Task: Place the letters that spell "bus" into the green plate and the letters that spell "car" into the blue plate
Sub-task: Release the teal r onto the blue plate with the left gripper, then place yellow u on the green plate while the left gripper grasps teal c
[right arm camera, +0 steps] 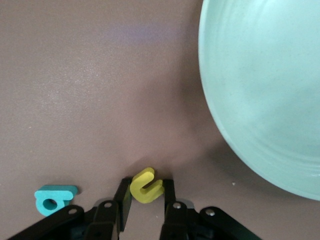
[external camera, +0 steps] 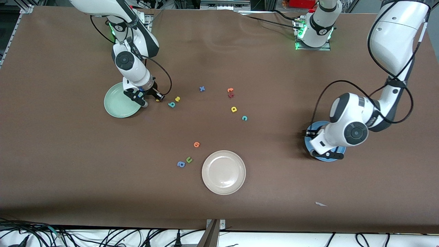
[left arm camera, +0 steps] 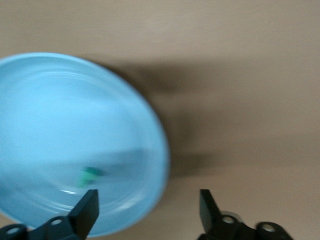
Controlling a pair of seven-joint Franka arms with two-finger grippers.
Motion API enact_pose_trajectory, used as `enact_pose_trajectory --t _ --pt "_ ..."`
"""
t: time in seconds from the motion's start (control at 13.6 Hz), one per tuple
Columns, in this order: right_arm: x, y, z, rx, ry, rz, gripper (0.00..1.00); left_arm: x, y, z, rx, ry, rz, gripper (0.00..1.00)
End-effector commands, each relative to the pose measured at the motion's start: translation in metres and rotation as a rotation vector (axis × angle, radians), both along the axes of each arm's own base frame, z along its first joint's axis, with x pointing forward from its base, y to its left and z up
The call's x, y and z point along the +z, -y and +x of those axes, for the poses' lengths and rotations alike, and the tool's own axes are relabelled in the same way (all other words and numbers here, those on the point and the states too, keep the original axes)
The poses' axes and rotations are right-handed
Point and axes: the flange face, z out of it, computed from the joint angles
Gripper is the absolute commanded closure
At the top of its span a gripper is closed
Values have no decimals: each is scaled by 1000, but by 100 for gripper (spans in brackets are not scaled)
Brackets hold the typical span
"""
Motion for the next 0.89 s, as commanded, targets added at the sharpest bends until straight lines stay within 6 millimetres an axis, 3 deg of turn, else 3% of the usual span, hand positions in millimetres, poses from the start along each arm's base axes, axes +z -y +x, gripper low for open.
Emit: enact_pose_trajectory --t 0.0,0.22,0.3,0.44,0.52,0.66,0.81 --pt "15 -3 6 15 -8 -18 85 14 61 -11 152 40 -42 0" --pt "64 -2 28 55 -90 -89 85 3 128 -42 260 85 -56 0" --pt "79 8 36 71 -120 -110 84 -1 149 -52 306 102 -58 0" --pt "95 47 51 134 -170 -124 84 -12 194 -78 379 131 -77 0" --pt "98 79 59 173 -175 -115 84 -15 208 -87 402 131 -78 0" --pt "91 142 67 260 -205 -91 84 -19 237 -106 427 143 -49 0" --pt "75 183 69 312 -226 -74 84 -30 252 -118 453 186 -11 0"
